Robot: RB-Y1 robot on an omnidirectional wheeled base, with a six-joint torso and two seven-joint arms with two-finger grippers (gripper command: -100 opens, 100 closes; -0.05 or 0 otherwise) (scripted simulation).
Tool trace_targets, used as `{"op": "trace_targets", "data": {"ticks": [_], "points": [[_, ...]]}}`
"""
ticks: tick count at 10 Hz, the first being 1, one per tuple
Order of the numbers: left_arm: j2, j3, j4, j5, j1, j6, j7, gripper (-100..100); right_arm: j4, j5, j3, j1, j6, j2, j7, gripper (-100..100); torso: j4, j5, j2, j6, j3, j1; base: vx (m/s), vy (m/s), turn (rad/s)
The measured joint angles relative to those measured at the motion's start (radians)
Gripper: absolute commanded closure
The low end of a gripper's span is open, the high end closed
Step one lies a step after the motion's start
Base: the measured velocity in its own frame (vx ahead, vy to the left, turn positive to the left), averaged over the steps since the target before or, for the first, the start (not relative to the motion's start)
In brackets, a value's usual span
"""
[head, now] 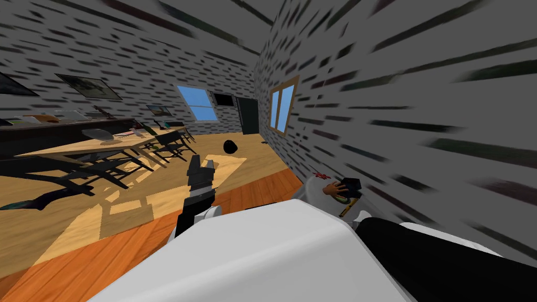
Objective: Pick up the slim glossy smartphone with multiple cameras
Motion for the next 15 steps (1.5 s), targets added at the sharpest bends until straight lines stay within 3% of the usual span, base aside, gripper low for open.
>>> {"op": "trace_targets", "data": {"ticks": [9, 10, 11, 15], "points": [[0.000, 0.000, 0.000, 0.000, 0.000, 0.000, 0.000, 0, 0.047, 0.154, -0.014, 0.020, 0.025, -0.221, -0.013, -100, 0.000, -0.001, 0.001, 0.001, 0.001, -0.003, -0.050, -0.095, 0.056], [0.000, 0.000, 0.000, 0.000, 0.000, 0.000, 0.000, 0, 0.048, 0.156, -0.015, 0.020, 0.025, -0.223, -0.013, 0, 0.000, 0.000, -0.001, 0.001, 0.000, 0.001, -0.004, -0.010, 0.000], [0.000, 0.000, 0.000, 0.000, 0.000, 0.000, 0.000, 0, 0.048, 0.155, -0.015, 0.020, 0.025, -0.222, -0.013, -100, 0.000, 0.000, -0.002, 0.001, -0.001, 0.004, -0.008, -0.002, 0.198], [0.000, 0.000, 0.000, 0.000, 0.000, 0.000, 0.000, 0, 0.064, 0.163, 0.052, -0.009, 0.058, -0.176, -0.017, -100, 0.000, 0.001, -0.003, 0.001, -0.001, 0.006, -0.007, 0.001, 0.126]]}}
